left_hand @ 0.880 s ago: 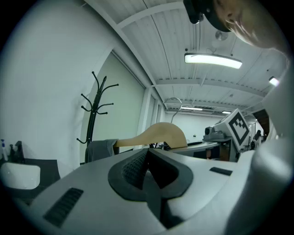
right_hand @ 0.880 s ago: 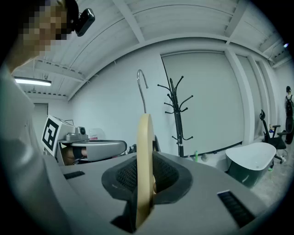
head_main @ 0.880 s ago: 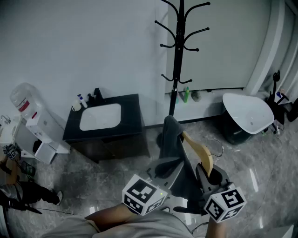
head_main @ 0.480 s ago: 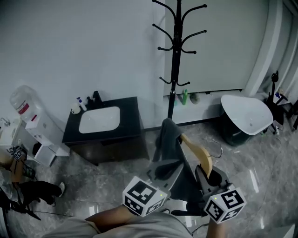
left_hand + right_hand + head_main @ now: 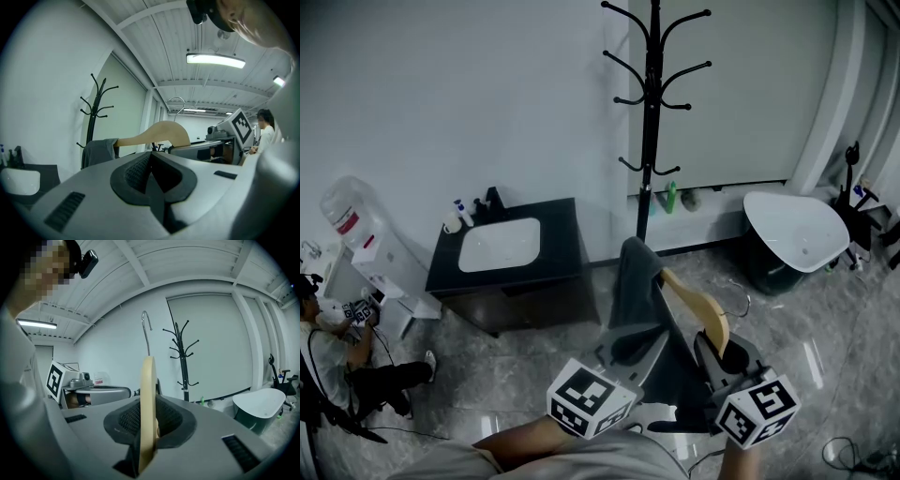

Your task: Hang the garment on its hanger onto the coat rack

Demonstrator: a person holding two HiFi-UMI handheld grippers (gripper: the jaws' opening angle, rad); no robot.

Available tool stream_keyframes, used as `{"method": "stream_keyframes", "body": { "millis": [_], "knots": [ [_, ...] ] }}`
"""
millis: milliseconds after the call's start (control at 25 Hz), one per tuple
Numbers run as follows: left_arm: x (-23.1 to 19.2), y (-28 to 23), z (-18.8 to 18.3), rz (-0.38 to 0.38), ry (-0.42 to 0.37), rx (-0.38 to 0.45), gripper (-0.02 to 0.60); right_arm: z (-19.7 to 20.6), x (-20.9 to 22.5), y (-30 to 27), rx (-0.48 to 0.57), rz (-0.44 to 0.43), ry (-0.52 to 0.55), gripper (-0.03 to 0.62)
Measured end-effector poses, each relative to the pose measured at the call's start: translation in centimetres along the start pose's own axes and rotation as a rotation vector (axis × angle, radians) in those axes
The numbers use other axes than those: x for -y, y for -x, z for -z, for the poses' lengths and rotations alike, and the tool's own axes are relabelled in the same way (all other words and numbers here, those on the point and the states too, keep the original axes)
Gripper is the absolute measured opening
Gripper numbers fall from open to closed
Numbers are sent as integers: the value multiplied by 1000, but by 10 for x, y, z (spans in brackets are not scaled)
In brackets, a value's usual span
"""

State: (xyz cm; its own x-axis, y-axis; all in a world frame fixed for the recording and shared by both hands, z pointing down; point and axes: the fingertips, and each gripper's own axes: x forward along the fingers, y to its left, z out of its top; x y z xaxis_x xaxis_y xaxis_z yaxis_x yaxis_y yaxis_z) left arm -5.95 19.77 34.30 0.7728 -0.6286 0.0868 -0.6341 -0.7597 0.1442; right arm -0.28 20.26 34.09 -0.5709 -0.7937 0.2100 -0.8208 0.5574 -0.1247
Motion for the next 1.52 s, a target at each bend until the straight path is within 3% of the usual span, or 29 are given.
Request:
{"method": "stream_keyframes", "body": {
  "millis": [640,880,1200,1520],
  "knots": [
    [36,-41,-6,-13,-33,15,5,-22,45,28,35,-132,42,60],
    [47,-74,-3,15,-41,1,5,-23,82,35,43,-129,17,60],
    [12,-120,-7,34,-30,5,6,-30,125,1,27,-109,17,60],
    [-67,-190,-34,62,-41,25,6,-55,175,-77,-7,-160,31,60]
  ]
}}
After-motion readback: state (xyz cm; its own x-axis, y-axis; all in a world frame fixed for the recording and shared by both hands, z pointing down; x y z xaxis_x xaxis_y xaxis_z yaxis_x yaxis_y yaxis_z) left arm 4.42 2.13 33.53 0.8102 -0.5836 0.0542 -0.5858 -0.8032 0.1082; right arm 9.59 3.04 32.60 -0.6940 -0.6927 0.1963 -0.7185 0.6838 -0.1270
